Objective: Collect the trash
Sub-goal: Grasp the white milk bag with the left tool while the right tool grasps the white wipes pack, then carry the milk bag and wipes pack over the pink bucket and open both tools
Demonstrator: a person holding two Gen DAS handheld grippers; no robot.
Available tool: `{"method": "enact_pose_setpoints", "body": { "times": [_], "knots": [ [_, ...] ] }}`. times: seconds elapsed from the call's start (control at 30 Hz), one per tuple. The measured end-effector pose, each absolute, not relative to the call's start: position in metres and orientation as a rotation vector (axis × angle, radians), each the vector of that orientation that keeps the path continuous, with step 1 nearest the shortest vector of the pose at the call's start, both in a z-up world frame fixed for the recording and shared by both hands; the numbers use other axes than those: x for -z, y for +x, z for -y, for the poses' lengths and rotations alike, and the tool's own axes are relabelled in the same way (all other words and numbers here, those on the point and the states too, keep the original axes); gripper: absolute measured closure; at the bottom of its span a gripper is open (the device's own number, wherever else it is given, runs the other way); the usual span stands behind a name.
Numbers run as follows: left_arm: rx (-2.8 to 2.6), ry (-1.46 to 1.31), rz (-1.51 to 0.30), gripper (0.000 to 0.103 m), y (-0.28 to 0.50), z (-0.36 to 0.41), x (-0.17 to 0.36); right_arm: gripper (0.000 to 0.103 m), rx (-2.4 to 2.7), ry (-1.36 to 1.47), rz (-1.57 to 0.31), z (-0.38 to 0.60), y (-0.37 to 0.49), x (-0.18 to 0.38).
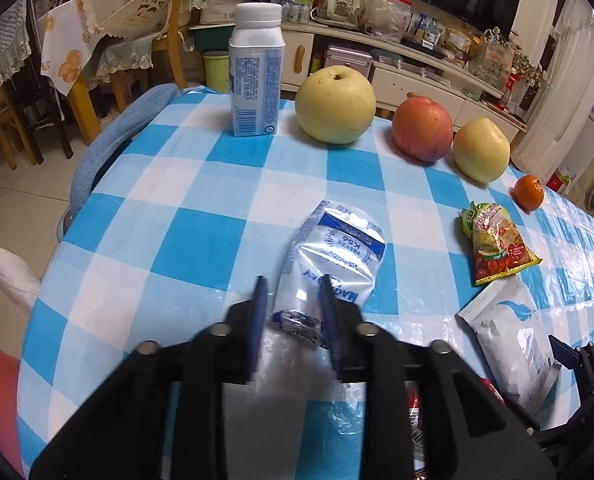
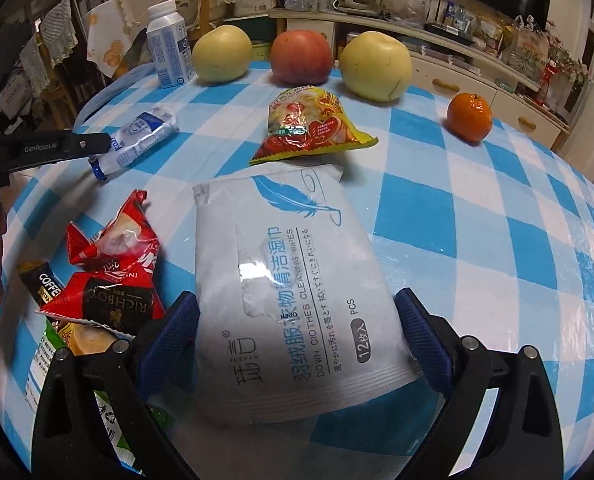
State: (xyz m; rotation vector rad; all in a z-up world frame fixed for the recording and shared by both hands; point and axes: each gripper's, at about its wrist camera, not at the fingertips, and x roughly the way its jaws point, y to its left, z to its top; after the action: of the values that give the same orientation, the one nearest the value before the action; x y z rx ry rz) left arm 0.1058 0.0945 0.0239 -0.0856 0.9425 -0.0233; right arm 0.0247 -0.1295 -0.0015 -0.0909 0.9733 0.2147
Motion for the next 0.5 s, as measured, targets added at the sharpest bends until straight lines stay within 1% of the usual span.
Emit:
{"method": "enact_pose_setpoints", "body": {
  "times": [0.03, 0.07, 0.1, 0.23, 0.5],
  "knots": [
    [0.028, -0.061, -0.943, 0.054, 0.107, -0.090, -0.024, 0.010, -0.217, -0.093, -0.972, 0.129, 0.024, 0.001],
    [0.025, -0.027, -0.942, 0.044, 0.109, -0.085, -0.025, 0.014, -0.219, -0.095, -0.970, 0.129, 0.023, 0.000],
    [0.025, 0.011, -0.940, 0.040, 0.111, -0.081, -0.025, 0.015, -0.223, -0.093, -0.971, 0.128, 0.023, -0.001],
    [0.060, 0.132, -0.944, 0.039, 0.125, -0.066, -0.021, 0.020, -0.227, -0.088, -0.970, 0.128, 0.021, -0.003],
    [0.129, 0.162, -1.009, 0.039, 0.139, -0.065, -0.006, 0.023, -0.236, -0.062, -0.976, 0.131, 0.018, -0.006]
  ]
}}
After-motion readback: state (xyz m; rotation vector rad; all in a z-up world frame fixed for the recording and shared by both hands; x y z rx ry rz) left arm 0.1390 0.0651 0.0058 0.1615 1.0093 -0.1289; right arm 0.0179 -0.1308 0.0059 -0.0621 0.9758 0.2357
